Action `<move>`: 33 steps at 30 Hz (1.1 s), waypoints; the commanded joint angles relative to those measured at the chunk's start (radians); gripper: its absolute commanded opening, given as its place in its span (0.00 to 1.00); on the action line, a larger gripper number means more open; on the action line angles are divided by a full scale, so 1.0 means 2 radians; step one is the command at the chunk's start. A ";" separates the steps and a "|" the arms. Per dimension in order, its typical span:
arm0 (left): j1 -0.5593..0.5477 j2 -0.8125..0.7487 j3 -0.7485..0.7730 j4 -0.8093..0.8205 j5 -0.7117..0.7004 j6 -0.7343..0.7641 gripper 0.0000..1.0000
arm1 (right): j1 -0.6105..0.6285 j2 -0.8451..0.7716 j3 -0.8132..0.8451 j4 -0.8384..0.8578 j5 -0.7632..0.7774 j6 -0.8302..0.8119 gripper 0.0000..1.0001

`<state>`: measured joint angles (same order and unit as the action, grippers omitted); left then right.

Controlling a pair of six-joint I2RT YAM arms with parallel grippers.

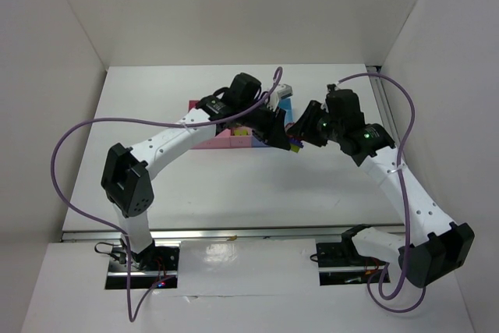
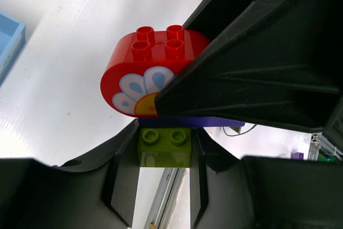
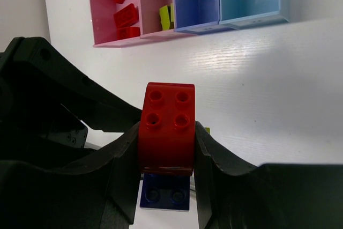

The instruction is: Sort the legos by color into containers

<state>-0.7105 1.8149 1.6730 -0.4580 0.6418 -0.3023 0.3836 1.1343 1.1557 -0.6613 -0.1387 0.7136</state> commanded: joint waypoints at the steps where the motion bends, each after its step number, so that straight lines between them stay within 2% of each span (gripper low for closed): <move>1: 0.011 -0.004 -0.014 0.017 0.014 -0.001 0.14 | 0.001 -0.010 0.028 -0.001 0.015 -0.001 0.25; 2: 0.011 -0.009 -0.023 0.017 0.014 -0.001 0.04 | 0.001 -0.010 0.033 -0.001 0.030 -0.001 0.25; 3: 0.018 -0.009 -0.028 0.017 0.020 0.005 0.00 | -0.004 -0.016 0.033 -0.001 0.039 0.004 0.25; 13: 0.059 -0.035 -0.088 -0.001 0.015 0.021 0.00 | -0.004 -0.029 0.048 -0.001 0.127 0.025 0.25; 17: 0.093 -0.041 -0.088 -0.006 -0.065 -0.018 0.00 | -0.004 -0.019 0.053 -0.001 0.127 0.025 0.25; 19: 0.101 -0.036 -0.060 -0.021 -0.135 -0.040 0.00 | -0.004 -0.019 0.053 -0.001 0.127 0.020 0.25; 24: 0.114 0.001 -0.010 -0.043 -0.227 -0.084 0.00 | -0.004 0.002 0.066 0.003 0.127 0.005 0.25; 25: 0.114 0.011 0.006 -0.050 -0.268 -0.103 0.00 | -0.004 0.002 0.066 0.003 0.127 0.004 0.25; 28: 0.119 0.038 0.035 -0.055 -0.319 -0.114 0.00 | -0.004 0.002 0.066 0.003 0.131 0.004 0.25; 33: 0.119 0.090 0.078 -0.059 -0.342 -0.114 0.00 | -0.004 0.012 0.066 -0.001 0.131 0.004 0.25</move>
<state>-0.4736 1.9320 1.7855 -0.5533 0.0448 -0.5037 0.3771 1.1458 1.2385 -0.6743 0.0994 0.7341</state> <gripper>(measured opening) 0.452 0.447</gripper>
